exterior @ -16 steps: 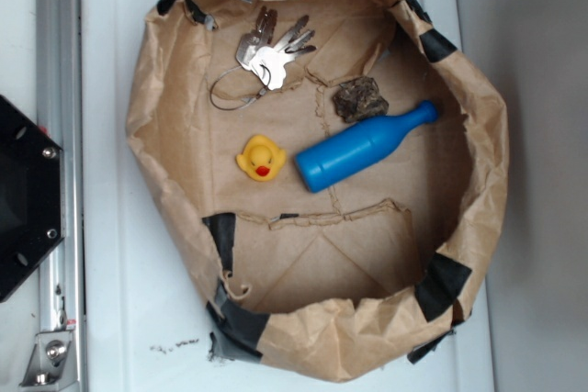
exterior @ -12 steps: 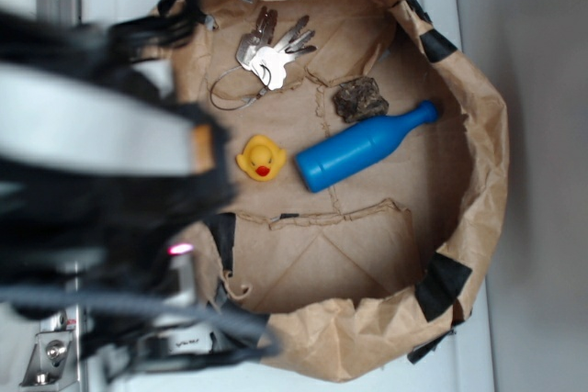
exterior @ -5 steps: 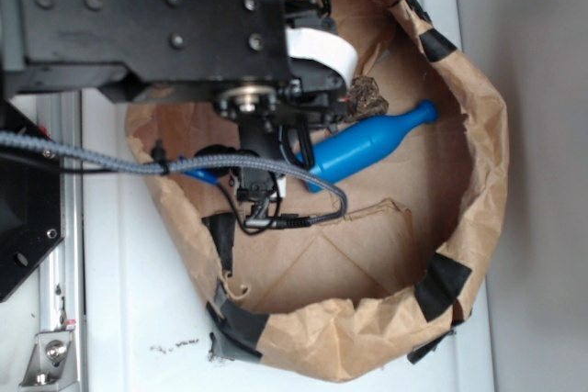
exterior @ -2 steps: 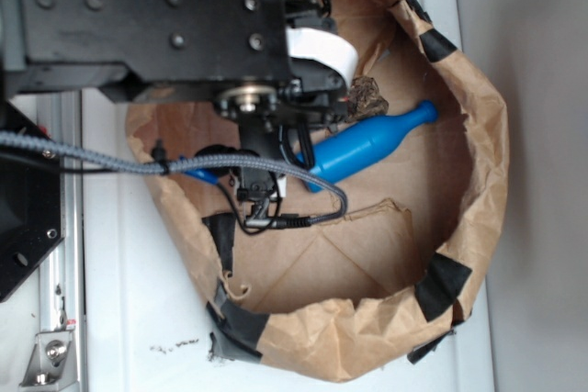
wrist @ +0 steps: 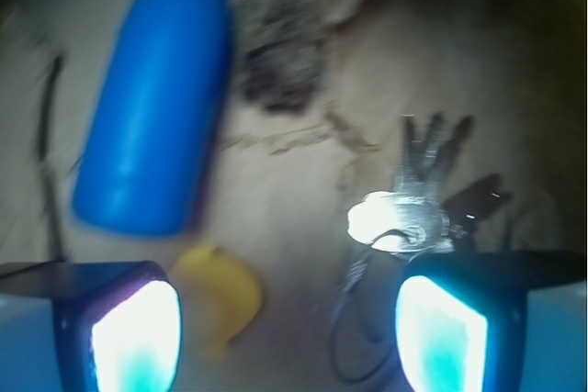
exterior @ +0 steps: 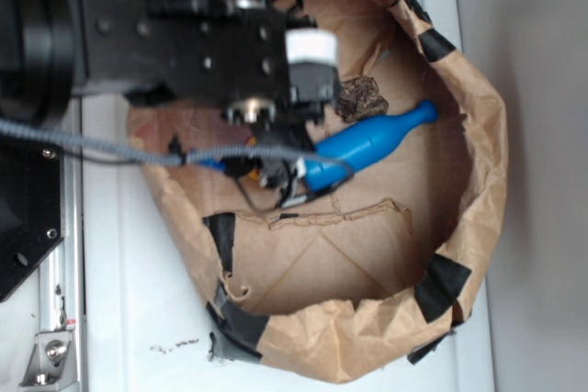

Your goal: Grab the silver keys.

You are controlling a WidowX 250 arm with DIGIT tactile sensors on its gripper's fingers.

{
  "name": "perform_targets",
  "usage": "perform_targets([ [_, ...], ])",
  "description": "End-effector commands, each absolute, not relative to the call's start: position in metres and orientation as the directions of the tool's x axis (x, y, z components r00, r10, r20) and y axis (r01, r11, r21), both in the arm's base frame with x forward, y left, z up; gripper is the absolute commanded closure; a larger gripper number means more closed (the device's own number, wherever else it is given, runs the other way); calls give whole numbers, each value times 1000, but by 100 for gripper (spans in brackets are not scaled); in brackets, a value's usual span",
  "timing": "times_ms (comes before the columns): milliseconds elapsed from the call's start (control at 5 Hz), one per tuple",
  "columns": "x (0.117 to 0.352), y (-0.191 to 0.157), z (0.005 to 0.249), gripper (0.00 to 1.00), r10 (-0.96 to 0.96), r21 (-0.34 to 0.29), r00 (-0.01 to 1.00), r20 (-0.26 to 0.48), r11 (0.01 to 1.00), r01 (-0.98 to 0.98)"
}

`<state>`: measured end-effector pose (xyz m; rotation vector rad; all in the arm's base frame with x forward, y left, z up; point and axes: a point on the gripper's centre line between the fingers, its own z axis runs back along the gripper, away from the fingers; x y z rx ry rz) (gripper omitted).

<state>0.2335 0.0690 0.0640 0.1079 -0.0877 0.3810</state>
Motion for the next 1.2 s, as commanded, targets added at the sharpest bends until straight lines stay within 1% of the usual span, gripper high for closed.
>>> perform_targets([
  [0,233,76,79,0,475,72,866,153,869,-489],
  [200,231,74,78,0,461,72,874,152,877,-475],
  [400,233,71,74,0,453,78,878,155,880,-468],
  [600,235,72,63,0,449,121,879,159,875,-469],
  [800,243,78,30,0,381,189,918,106,899,-395],
  [1000,238,76,30,0,362,148,928,84,917,-371],
])
